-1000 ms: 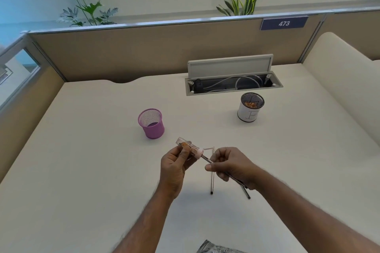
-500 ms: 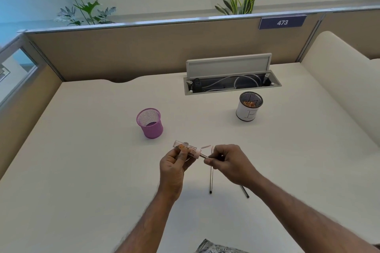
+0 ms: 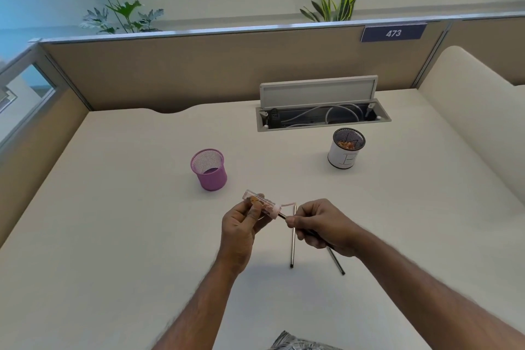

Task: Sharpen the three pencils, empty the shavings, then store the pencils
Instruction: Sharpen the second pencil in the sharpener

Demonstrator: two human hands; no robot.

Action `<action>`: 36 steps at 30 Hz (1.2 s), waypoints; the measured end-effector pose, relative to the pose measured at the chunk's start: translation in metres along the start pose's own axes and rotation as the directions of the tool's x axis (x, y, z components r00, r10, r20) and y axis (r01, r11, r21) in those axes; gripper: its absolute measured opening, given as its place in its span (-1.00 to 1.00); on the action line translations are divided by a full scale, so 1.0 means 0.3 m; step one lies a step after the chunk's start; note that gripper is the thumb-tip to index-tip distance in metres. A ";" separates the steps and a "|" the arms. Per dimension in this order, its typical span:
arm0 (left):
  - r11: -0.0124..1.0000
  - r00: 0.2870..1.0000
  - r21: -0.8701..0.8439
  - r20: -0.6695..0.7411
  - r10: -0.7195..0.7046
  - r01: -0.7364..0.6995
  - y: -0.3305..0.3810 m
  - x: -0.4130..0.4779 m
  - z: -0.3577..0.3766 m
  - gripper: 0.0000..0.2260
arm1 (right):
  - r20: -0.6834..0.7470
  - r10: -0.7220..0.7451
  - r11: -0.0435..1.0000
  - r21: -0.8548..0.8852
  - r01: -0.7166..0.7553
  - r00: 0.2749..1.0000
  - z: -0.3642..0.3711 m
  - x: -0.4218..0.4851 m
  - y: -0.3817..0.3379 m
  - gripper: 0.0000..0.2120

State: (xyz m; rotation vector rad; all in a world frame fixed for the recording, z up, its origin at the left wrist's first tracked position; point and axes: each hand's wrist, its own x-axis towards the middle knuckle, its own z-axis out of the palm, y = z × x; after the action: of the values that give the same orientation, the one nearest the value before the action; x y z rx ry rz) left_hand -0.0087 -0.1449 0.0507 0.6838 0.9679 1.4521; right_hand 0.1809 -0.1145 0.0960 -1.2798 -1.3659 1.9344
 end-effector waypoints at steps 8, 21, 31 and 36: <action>0.998 0.997 -0.066 -0.068 -0.019 0.014 0.014 0.013 -0.007 -0.78 | -0.005 0.034 0.999 -0.029 -0.034 0.999 -0.025 -0.011 0.012 -0.74; 0.979 0.985 -0.199 -0.173 0.003 -0.038 0.055 0.034 -0.048 -0.66 | -0.077 -0.041 0.999 0.010 0.041 0.996 -0.047 -0.046 0.027 -0.86; 0.983 0.997 -0.181 -0.072 0.002 -0.015 0.044 0.005 -0.033 -0.73 | -0.082 -0.113 0.993 0.022 0.115 0.990 -0.045 -0.053 0.018 -0.87; 0.979 0.991 -0.204 -0.128 -0.035 0.009 0.044 0.001 -0.031 -0.76 | -0.086 -0.111 0.993 0.024 0.113 0.990 -0.040 -0.050 0.020 -0.87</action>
State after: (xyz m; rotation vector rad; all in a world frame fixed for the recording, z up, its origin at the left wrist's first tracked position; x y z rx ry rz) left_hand -0.0234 -0.1455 0.0578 0.4315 0.9083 1.5662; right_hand 0.1993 -0.1226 0.0960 -1.2299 -1.3341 1.7985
